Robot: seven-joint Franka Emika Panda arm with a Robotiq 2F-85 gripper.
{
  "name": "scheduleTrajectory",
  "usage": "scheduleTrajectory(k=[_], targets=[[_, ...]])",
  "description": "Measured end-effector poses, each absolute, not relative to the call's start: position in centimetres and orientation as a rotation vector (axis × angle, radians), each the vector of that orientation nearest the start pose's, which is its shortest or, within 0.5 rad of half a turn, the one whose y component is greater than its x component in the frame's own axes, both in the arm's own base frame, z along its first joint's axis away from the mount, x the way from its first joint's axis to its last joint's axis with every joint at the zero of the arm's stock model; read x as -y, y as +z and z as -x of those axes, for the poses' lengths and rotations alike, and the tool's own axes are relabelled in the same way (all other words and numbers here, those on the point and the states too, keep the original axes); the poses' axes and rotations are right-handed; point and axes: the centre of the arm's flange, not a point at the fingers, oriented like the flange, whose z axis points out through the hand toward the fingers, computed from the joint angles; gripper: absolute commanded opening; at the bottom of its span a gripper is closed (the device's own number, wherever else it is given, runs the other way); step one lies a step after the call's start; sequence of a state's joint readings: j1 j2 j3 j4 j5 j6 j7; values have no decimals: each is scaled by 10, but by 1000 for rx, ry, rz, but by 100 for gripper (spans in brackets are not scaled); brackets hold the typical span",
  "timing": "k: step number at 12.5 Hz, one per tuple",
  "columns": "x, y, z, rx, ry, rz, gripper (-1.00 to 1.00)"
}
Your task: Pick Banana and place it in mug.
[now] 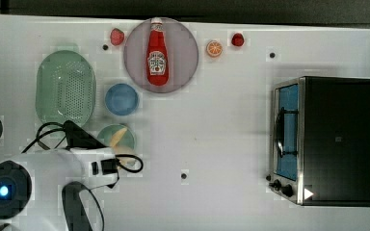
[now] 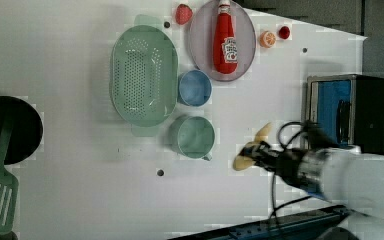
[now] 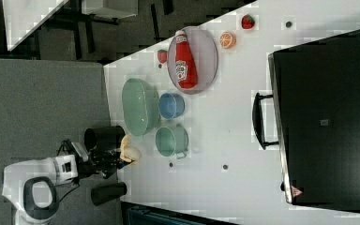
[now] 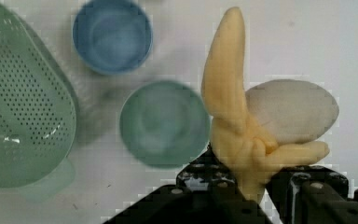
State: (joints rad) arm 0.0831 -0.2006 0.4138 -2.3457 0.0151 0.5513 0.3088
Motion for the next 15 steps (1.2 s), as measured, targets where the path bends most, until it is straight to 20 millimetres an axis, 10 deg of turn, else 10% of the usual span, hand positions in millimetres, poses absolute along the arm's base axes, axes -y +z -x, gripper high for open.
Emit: scheduleTrajectory(k=[4, 8, 13, 15], targets=[[-265, 334, -428, -1007, 33, 2953, -43], [-240, 257, -437, -1124, 185, 2938, -15], [-218, 255, -442, -1191, 170, 2929, 100], [-225, 260, -444, -1168, 136, 2918, 100]])
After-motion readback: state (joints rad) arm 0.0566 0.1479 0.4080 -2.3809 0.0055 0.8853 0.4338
